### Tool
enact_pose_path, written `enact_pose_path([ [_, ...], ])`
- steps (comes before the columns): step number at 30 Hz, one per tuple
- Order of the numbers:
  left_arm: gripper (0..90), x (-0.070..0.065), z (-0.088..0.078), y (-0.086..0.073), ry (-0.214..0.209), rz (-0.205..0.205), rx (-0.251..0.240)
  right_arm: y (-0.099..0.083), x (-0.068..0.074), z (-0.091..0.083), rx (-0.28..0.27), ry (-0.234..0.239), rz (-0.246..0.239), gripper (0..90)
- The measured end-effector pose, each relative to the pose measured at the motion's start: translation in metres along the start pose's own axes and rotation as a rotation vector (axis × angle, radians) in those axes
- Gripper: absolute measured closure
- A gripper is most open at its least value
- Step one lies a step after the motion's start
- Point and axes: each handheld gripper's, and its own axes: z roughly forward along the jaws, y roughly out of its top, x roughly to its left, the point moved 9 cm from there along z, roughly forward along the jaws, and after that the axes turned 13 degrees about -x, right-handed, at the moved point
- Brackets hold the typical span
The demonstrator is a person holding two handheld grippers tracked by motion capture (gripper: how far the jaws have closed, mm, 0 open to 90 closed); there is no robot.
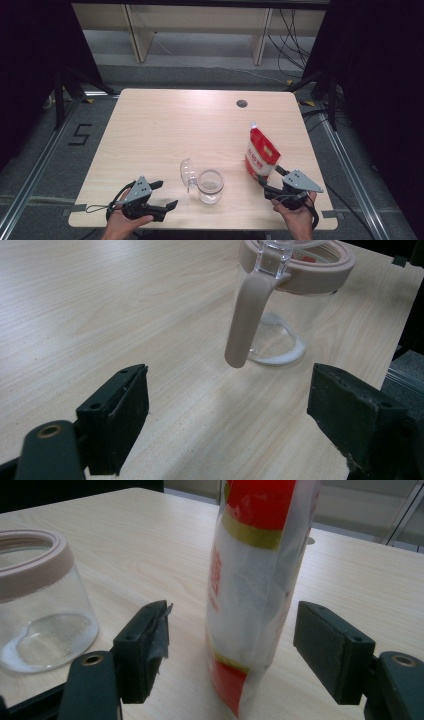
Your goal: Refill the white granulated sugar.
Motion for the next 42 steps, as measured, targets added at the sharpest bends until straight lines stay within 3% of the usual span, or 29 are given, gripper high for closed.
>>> enact_pose_path([
  [1, 16.4, 0.000, -0.001, 0.000, 0.007, 0.004, 0.009, 0.000, 0.000, 0.001, 0.003, 0.019, -0.010, 31.3],
  [6, 16.4, 0.000, 0.000, -0.002, 0.007, -0.010, 0.017, 0.000, -0.003, 0.007, -0.003, 0.007, -0.022, 31.6],
  [11, 16.4, 0.000, -0.001, -0.001, 0.016, -0.014, 0.011, -0.001, -0.005, 0.011, -0.015, 0.003, 0.003, 31.6],
  [12, 16.4, 0.000, -0.001, -0.001, 0.014, -0.010, 0.011, -0.001, -0.003, 0.011, -0.012, -0.007, 0.032, 31.5],
  [15, 16.4, 0.001, -0.001, -0.001, 0.011, 0.000, 0.013, 0.000, -0.006, 0.015, -0.025, 0.002, -0.012, 31.6],
  [22, 16.5, -0.001, 0.001, -0.001, 0.009, -0.017, 0.006, 0.001, -0.009, 0.022, -0.042, -0.009, -0.037, 31.6],
  [24, 16.4, -0.001, 0.001, -0.001, 0.011, -0.018, 0.005, 0.001, -0.008, 0.024, -0.046, 0.009, -0.051, 31.6],
  [25, 16.5, 0.000, 0.001, -0.001, 0.012, -0.017, 0.007, 0.000, -0.006, 0.024, -0.034, 0.007, -0.014, 31.3],
  [28, 16.5, 0.000, 0.001, -0.001, 0.011, -0.012, 0.012, 0.000, -0.009, 0.027, -0.042, -0.008, -0.045, 31.1],
  [32, 16.5, -0.001, 0.002, -0.001, 0.009, -0.017, 0.005, -0.002, -0.010, 0.030, -0.041, -0.015, -0.040, 31.2],
  [33, 16.4, -0.001, 0.001, -0.001, 0.010, -0.016, 0.005, -0.003, -0.008, 0.030, -0.040, -0.031, -0.013, 31.2],
  [36, 16.5, -0.001, 0.001, -0.001, 0.011, -0.016, 0.008, -0.002, -0.010, 0.031, -0.047, -0.023, -0.024, 31.2],
  [37, 16.4, 0.000, 0.001, -0.001, 0.009, -0.011, 0.011, -0.002, -0.009, 0.031, -0.051, -0.024, -0.004, 31.2],
  [38, 16.4, 0.000, 0.001, -0.001, 0.009, -0.012, 0.011, 0.000, -0.011, 0.033, -0.067, -0.016, -0.024, 31.2],
  [42, 16.4, -0.001, 0.002, -0.002, 0.008, -0.013, 0.016, -0.002, -0.011, 0.034, -0.058, -0.014, -0.023, 31.1],
])
